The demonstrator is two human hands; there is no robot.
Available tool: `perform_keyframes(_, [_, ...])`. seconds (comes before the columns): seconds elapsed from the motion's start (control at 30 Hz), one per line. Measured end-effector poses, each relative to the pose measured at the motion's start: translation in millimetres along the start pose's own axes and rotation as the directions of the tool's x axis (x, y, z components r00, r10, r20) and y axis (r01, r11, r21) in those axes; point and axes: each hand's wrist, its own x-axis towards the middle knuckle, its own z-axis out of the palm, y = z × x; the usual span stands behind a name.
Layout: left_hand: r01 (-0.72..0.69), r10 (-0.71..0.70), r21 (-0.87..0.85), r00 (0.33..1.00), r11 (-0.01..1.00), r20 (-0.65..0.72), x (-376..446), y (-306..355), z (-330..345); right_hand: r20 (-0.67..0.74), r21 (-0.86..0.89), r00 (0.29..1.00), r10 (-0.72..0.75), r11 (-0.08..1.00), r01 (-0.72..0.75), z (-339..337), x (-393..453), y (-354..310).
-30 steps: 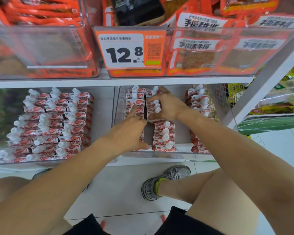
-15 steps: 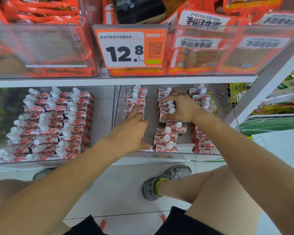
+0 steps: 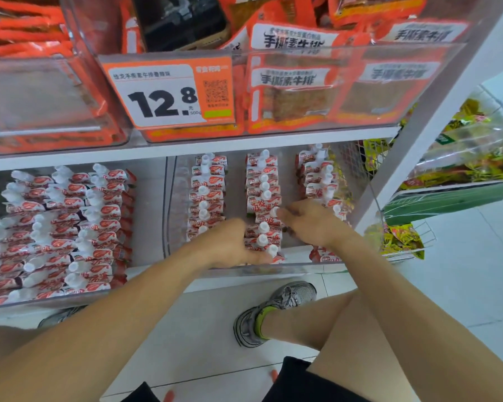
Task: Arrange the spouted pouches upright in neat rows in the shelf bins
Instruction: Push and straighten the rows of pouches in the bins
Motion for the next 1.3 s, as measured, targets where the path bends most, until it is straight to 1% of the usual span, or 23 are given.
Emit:
perform_keyframes(0.07, [0.005,-0.005,-0.025,1.0,1.0,0.011,1.7,1.8,2.0,-0.01,0.065,1.0,-0.012,0.998,0.012,5.1,-0.2,-0.8])
perform_keyframes(0.17, [-0.006,0.008,-0.061,1.0,0.998,0.023,3.3,5.2,3.9,0.019,0.096,0.999,-0.037,0.995,0.035,8.6,-0.1,1.6])
perform_keyframes(0.27, [-0.032,0.04,-0.153,0.998,0.988,0.054,2.6,2.7,3.1,0.048,0.171,0.997,-0.053,0.984,0.044,7.6,-2.1,5.6])
perform_keyframes(0.33, [-0.04,0.06,-0.224,0.995,0.974,0.082,3.1,-1.6,2.8,0.107,0.251,0.992,-0.064,0.967,0.035,6.9,-4.5,9.4])
perform_keyframes(0.4, [-0.044,0.065,-0.228,0.994,0.973,0.082,5.4,-3.8,3.2,0.169,0.311,0.983,-0.067,0.95,0.012,8.0,-9.4,10.6])
perform_keyframes(0.43, [-0.044,0.061,-0.212,0.995,0.976,0.077,7.0,-4.4,4.1,0.172,0.288,0.982,-0.08,0.957,0.027,8.8,-10.3,12.2])
perform_keyframes(0.53, [-0.06,0.072,-0.158,0.995,0.986,0.074,9.5,-2.5,8.4,0.136,0.112,0.977,-0.163,0.983,0.148,9.9,-10.2,15.4])
perform_keyframes(0.6, [-0.07,0.079,-0.132,0.995,0.989,0.066,9.3,-1.4,10.7,0.147,0.082,0.973,-0.179,0.982,0.168,7.4,-11.6,13.2])
perform_keyframes(0.7, [-0.099,0.108,-0.134,0.992,0.986,0.06,8.3,3.3,10.1,0.177,0.099,0.968,-0.178,0.982,0.163,5.5,-16.0,9.1])
perform_keyframes(0.8, [-0.121,0.128,-0.126,0.991,0.985,0.045,10.7,7.0,13.5,0.185,0.097,0.96,-0.21,0.976,0.195,6.7,-16.3,5.2])
perform_keyframes(0.87, [-0.12,0.13,-0.131,0.989,0.984,0.065,10.6,4.5,12.4,0.201,0.075,0.957,-0.211,0.977,0.199,5.4,-15.8,5.1])
perform_keyframes(0.9, [-0.116,0.129,-0.142,0.988,0.983,0.085,9.2,3.1,8.4,0.204,0.044,0.956,-0.209,0.978,0.204,3.2,-15.1,7.7])
perform_keyframes(0.93, [-0.125,0.139,-0.152,0.987,0.98,0.081,7.4,3.3,2.2,0.198,-0.026,0.959,-0.203,0.977,0.212,-1.0,-13.9,11.2])
perform_keyframes(0.97, [-0.138,0.143,-0.148,0.989,0.979,0.026,6.2,3.9,-5.4,0.184,-0.11,0.963,-0.195,0.97,0.217,-6.3,-12.4,14.9])
perform_keyframes(1.0, [-0.147,0.132,-0.138,0.985,0.979,-0.11,6.3,6.2,-13.6,0.149,-0.177,0.971,-0.188,0.961,0.213,-12.5,-10.7,16.7])
perform_keyframes(1.03, [-0.158,0.112,-0.126,0.944,0.979,-0.31,8.4,9.2,-21.6,0.085,-0.197,0.977,-0.196,0.958,0.209,-18.3,-8.1,16.1])
perform_keyframes(1.07, [-0.188,0.101,-0.13,0.864,0.973,-0.493,12.1,14.2,-27.1,-0.002,-0.165,0.974,-0.228,0.96,0.225,-22.2,-5.6,12.0])
perform_keyframes(1.1, [-0.22,0.092,-0.147,0.799,0.964,-0.595,18.5,18.5,-29.1,-0.099,-0.102,0.962,-0.256,0.964,0.246,-23.5,-0.6,6.6])
perform_keyframes(1.13, [-0.224,0.069,-0.178,0.785,0.958,-0.615,26.2,24.1,-29.0,-0.187,-0.026,0.947,-0.261,0.965,0.26,-23.0,5.4,-1.6])
perform_keyframes(1.17, [-0.198,0.019,-0.247,0.815,0.948,-0.579,36.4,29.3,-26.3,-0.237,0.065,0.943,-0.233,0.965,0.255,-20.2,16.1,-7.2])
perform_keyframes(1.2, [-0.163,-0.052,-0.356,0.85,0.92,-0.523,47.7,32.7,-22.0,-0.249,0.172,0.952,-0.179,0.959,0.225,-15.9,25.1,-15.3])
perform_keyframes(1.23, [-0.137,-0.127,-0.483,0.87,0.865,-0.476,58.7,35.8,-18.2,-0.233,0.296,0.967,-0.105,0.939,0.173,-9.5,34.9,-21.1])
perform_keyframes(1.3, [-0.132,-0.248,-0.689,0.871,0.712,-0.423,75.9,39.6,-11.7,-0.166,0.49,0.986,0.022,0.869,0.063,4.3,52.9,-27.1])
